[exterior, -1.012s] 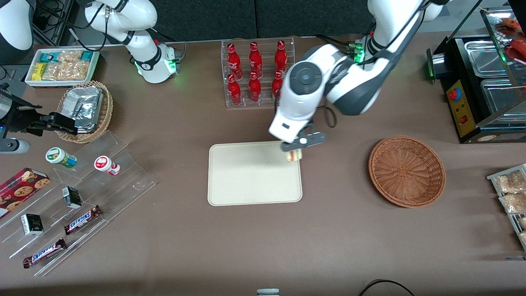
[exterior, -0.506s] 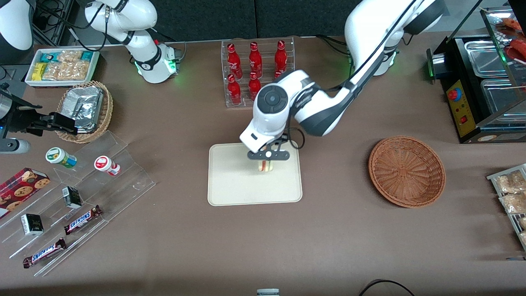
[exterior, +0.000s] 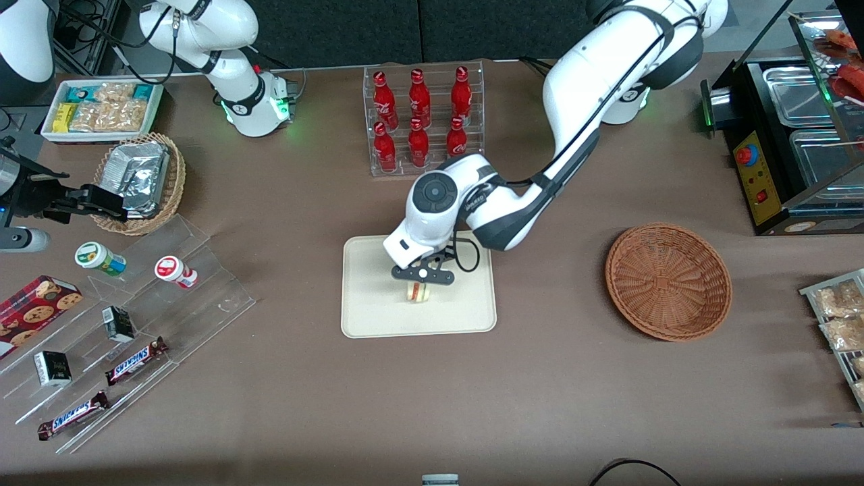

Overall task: Place sandwich from basket to tray
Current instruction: 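Lower the sandwich onto the tray and open the left gripper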

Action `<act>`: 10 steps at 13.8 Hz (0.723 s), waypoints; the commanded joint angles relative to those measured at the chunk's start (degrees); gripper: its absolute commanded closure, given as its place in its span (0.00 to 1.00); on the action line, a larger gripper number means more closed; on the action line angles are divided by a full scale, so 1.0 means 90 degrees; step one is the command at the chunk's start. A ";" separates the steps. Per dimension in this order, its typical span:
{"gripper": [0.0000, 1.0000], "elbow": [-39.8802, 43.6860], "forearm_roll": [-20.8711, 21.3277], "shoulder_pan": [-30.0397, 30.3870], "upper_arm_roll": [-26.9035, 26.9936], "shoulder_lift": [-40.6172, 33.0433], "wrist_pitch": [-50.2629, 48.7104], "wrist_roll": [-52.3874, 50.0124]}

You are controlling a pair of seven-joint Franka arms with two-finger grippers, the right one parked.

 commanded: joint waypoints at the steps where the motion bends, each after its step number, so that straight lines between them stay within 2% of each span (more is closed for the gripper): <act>1: 0.87 0.0380 0.0209 -0.0135 0.0168 0.0312 0.0031 -0.0323; 5: 0.86 0.0351 0.0229 -0.0222 0.0305 0.0449 0.0266 -0.0753; 8: 0.75 0.0351 0.0219 -0.0447 0.0578 0.0517 0.0353 -0.0889; 10: 0.26 0.0321 0.0219 -0.0535 0.0715 0.0517 0.0432 -0.0929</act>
